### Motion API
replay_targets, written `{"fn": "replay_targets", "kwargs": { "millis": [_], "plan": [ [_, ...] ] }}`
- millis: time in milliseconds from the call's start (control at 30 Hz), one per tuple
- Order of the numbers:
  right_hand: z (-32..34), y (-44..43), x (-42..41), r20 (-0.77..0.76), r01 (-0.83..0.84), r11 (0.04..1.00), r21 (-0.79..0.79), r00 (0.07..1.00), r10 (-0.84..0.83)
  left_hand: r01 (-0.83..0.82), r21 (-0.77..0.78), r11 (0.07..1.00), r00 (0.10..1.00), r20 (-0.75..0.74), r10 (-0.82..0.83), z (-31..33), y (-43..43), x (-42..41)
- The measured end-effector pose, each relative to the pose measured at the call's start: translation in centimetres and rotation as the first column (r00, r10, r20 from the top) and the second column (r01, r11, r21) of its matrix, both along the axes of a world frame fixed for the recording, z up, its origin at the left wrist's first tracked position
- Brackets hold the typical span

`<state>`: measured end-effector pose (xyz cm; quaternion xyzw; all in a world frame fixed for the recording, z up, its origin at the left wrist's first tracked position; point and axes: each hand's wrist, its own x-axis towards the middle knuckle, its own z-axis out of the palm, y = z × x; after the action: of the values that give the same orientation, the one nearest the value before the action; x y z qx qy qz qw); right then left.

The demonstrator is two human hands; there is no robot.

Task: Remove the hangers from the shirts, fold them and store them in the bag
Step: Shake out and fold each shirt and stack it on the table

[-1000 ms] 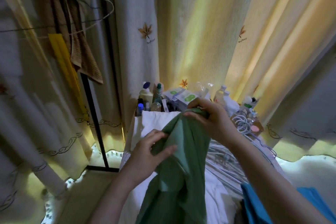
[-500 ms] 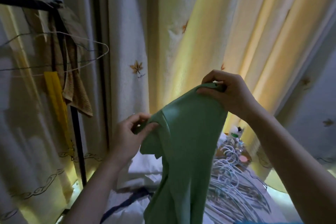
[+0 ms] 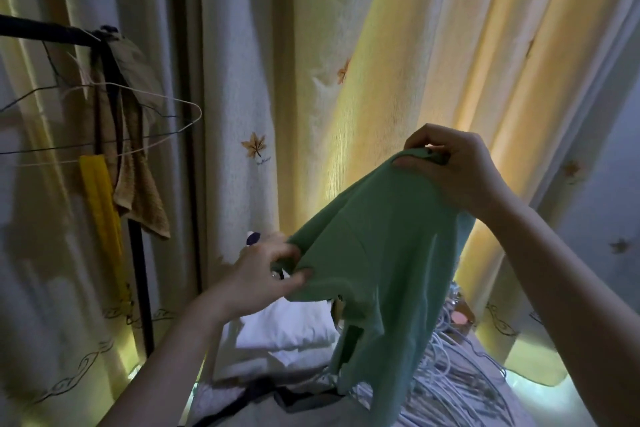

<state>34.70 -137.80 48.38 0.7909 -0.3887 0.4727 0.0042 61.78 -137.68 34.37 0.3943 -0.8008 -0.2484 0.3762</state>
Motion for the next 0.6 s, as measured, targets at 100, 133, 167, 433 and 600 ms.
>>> {"fn": "replay_targets", "kwargs": {
  "millis": [100, 133, 167, 433, 600],
  "plan": [
    [-0.1, 0.0, -0.8, -0.002, 0.005, 1.0, 0.004, 1.0, -0.005, -0.008, 0.026, 1.0, 0.951, -0.309, 0.016, -0.1, 0.4, -0.4],
    [-0.2, 0.0, -1.0, 0.002, 0.002, 1.0, 0.009, 1.0, -0.002, -0.045, 0.047, 0.998, 0.921, -0.384, 0.06, 0.0, 0.4, -0.4],
    [-0.3, -0.1, -1.2, 0.01, 0.002, 1.0, 0.014, 1.0, -0.002, -0.093, 0.063, 0.994, 0.893, -0.435, 0.111, 0.0, 0.3, -0.5],
    [-1.4, -0.5, -2.5, 0.039, -0.031, 0.996, 0.08, 0.999, 0.028, -0.12, -0.009, 0.993, 0.769, -0.633, 0.088, 0.8, 0.2, -0.2],
    [-2.4, -0.2, -2.8, -0.015, -0.002, 0.989, 0.149, 1.0, 0.004, 0.298, 0.408, 0.863, 0.88, -0.468, -0.082, 0.9, 1.2, 1.8]
  ]
}}
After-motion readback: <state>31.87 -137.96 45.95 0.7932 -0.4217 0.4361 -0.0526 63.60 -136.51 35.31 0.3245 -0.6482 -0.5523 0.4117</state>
